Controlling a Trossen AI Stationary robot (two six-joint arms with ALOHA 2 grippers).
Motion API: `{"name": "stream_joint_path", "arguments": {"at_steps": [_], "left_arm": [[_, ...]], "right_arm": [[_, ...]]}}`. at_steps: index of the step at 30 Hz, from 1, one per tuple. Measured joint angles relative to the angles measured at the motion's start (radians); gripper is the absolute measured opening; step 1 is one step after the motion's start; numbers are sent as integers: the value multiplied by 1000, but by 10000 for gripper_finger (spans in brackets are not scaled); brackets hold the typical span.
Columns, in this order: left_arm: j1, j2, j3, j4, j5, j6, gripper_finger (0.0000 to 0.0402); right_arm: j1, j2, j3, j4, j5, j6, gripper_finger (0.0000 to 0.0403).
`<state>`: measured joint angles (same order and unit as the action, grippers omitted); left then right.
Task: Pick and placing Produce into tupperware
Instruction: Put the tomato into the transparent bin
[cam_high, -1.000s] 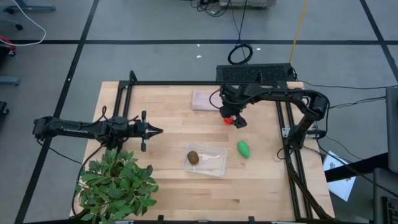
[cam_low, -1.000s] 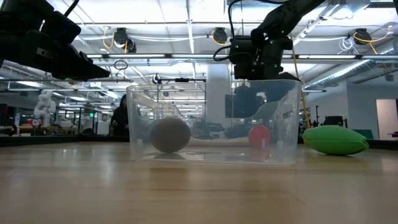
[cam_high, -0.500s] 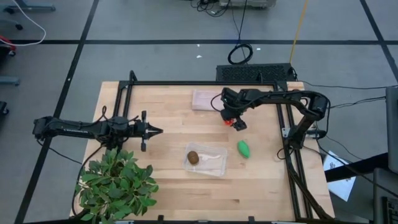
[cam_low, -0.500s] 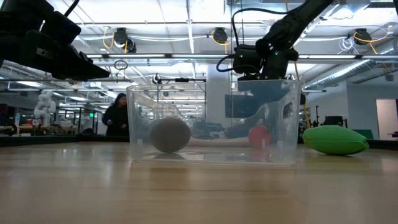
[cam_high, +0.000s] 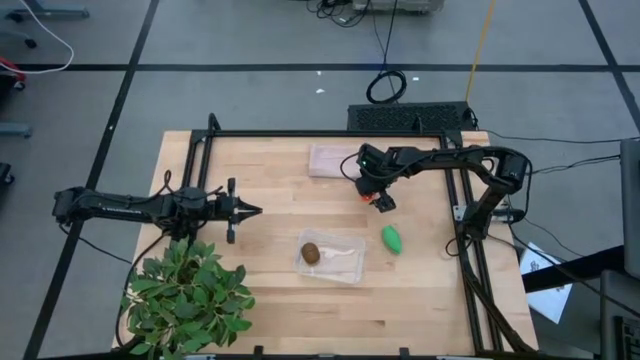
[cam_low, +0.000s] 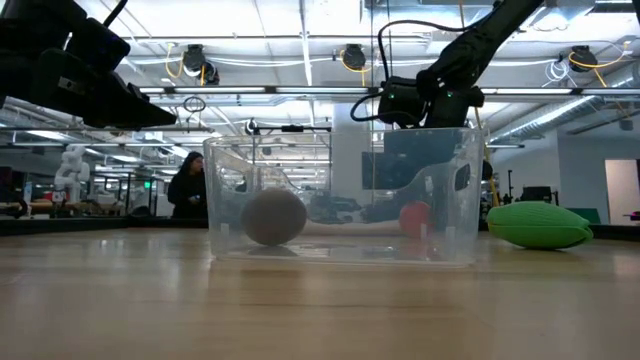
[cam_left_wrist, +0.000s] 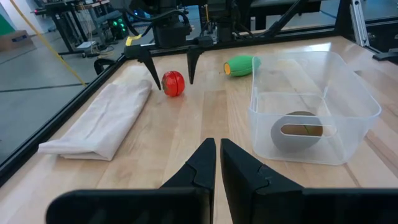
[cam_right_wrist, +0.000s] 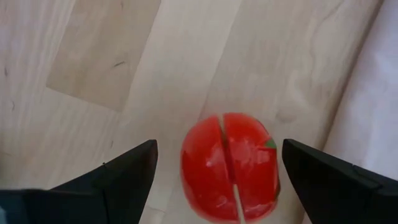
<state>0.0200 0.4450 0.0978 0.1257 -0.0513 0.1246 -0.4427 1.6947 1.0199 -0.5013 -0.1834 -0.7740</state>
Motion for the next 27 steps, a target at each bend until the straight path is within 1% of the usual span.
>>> {"name": "stream_joint_path", "arguments": {"at_steps": [12,17,23,27], "left_arm": [[0,0,0,0,0,-2,28],[0,0,0,0,0,-2,28],[0,0,0,0,0,-2,28],[0,0,0,0,0,-2,28]], "right_arm": [[0,0,0,19,0,20,316],[0,0,0,19,0,30,301],[0,0,0,18,-1,30,267],[0,0,0,16,-1,31,225]]}}
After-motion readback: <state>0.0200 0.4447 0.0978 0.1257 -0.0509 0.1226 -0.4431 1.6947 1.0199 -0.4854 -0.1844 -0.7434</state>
